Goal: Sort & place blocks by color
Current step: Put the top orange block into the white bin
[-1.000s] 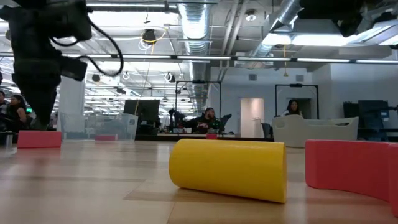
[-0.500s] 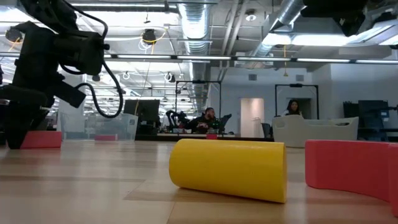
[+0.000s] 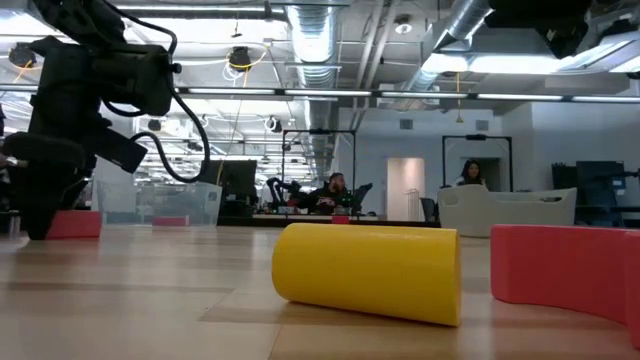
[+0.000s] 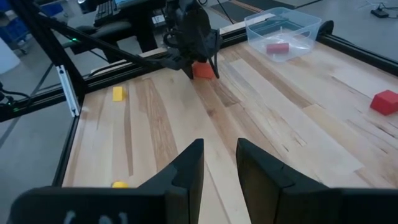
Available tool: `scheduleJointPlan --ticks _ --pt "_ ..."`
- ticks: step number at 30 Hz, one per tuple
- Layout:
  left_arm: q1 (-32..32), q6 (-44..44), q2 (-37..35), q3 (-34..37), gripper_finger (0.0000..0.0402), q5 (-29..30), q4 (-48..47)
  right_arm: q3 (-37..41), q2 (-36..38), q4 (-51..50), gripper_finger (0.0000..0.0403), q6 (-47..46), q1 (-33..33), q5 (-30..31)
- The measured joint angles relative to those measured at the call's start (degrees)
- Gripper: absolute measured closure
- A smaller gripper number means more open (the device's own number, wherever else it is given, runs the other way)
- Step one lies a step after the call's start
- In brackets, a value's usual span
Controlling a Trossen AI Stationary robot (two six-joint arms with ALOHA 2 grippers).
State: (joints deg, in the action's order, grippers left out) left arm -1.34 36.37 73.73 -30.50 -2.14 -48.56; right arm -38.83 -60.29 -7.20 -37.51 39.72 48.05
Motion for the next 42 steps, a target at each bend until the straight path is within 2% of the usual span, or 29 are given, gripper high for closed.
scheduleJointPlan --ticks 6,9,13,17,21,27,31,33,37,42 --pt "-0.02 2.21 0.11 -0.07 0.0189 2.15 0.58 0.00 0.00 0.11 0.0285 -0.01 -0.59 0.00" --pt "-0.02 -0.03 0.11 -0.21 0.0222 1.83 0.81 0.00 0.00 0.11 0.0285 0.01 -0.59 0.02" --pt "-0.60 -1.72 -0.16 -2.69 0.0305 3.71 2.55 0.00 0.00 0.07 0.0285 0.44 -0.67 0.11" --pt "-1.80 -4.48 -2.06 -6.92 0.0303 3.45 7.92 0.00 0.00 -0.09 0.0285 1.65 -2.19 1.50" --pt "-3.10 -8.50 -3.78 -9.99 0.0303 3.26 21.23 0.00 0.00 -0.13 0.0285 1.87 -4.75 1.49" --pt "-5.87 -18.13 -3.02 -10.32 0.0303 2.79 48.39 0.00 0.00 0.08 0.0285 1.98 -8.68 0.28" --pt "-7.29 -24.95 -1.42 -10.29 0.0303 5.19 61.60 0.02 -0.05 2.87 0.0285 2.07 -10.68 -1.47" --pt "-7.54 -27.52 -0.09 -10.31 0.0303 5.98 66.86 0.00 -1.09 6.97 0.0284 3.52 -11.32 -1.46" --pt "-7.65 -30.54 3.87 -10.31 0.0303 5.77 77.34 0.00 -4.30 18.38 0.0272 13.21 -12.15 -1.51" --pt "-7.63 -31.08 10.76 -10.27 0.0303 4.67 88.08 0.00 -9.22 28.73 0.0219 19.88 -13.42 -2.85"
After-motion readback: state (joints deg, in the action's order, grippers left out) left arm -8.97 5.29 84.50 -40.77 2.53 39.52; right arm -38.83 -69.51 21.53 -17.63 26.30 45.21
